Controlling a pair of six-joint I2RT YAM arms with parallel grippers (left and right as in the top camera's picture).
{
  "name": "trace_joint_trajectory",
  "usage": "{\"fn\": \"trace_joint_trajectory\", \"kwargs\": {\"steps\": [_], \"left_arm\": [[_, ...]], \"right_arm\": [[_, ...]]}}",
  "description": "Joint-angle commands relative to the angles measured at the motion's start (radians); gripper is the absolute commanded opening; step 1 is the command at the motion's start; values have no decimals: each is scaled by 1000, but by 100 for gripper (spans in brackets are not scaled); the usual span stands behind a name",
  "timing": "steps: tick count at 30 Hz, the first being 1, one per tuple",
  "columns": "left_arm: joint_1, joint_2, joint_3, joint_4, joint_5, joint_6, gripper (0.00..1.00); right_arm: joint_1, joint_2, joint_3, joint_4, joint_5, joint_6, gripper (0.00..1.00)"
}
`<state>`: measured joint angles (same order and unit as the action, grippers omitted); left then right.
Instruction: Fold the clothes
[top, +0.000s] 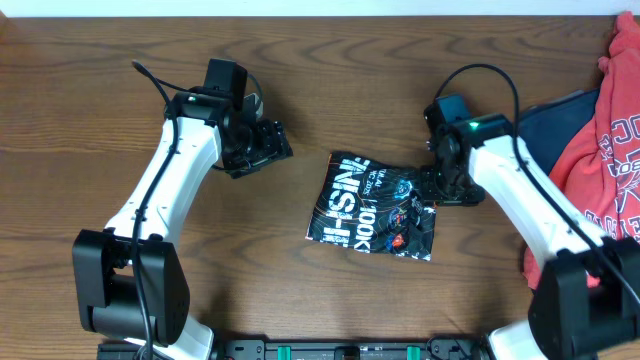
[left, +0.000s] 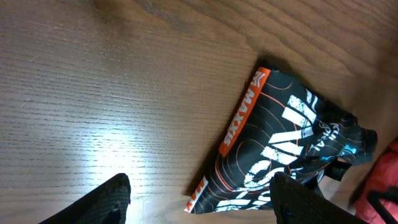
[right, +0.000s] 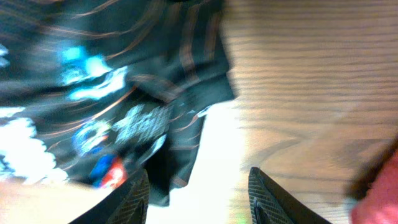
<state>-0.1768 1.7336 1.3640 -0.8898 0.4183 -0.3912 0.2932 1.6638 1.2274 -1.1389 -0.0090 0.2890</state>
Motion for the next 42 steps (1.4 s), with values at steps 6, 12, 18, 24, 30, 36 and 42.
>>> {"fn": "trace_joint_trajectory", "kwargs": {"steps": [6, 12, 18, 24, 30, 36, 42], "left_arm": [[3, -14, 14, -4, -12, 17, 74], [3, -14, 14, -4, -12, 17, 74], [3, -14, 14, -4, -12, 17, 74], [3, -14, 14, -3, -12, 17, 74], [-6, -14, 14, 9, -7, 17, 75], [-75, -15, 15, 160, 44, 167, 75], [-132, 1, 14, 318, 44, 205, 79]], "right_arm": [[76, 12, -119, 86, -105, -6, 45], [94, 12, -261, 220, -100, 71, 24], [80, 12, -297, 132, 164, 353, 1], [81, 12, -296, 130, 192, 375, 12], [76, 4, -269, 97, 166, 375, 14], [23, -85, -131, 27, 157, 341, 13], [-2, -142, -66, 27, 60, 174, 20]]}}
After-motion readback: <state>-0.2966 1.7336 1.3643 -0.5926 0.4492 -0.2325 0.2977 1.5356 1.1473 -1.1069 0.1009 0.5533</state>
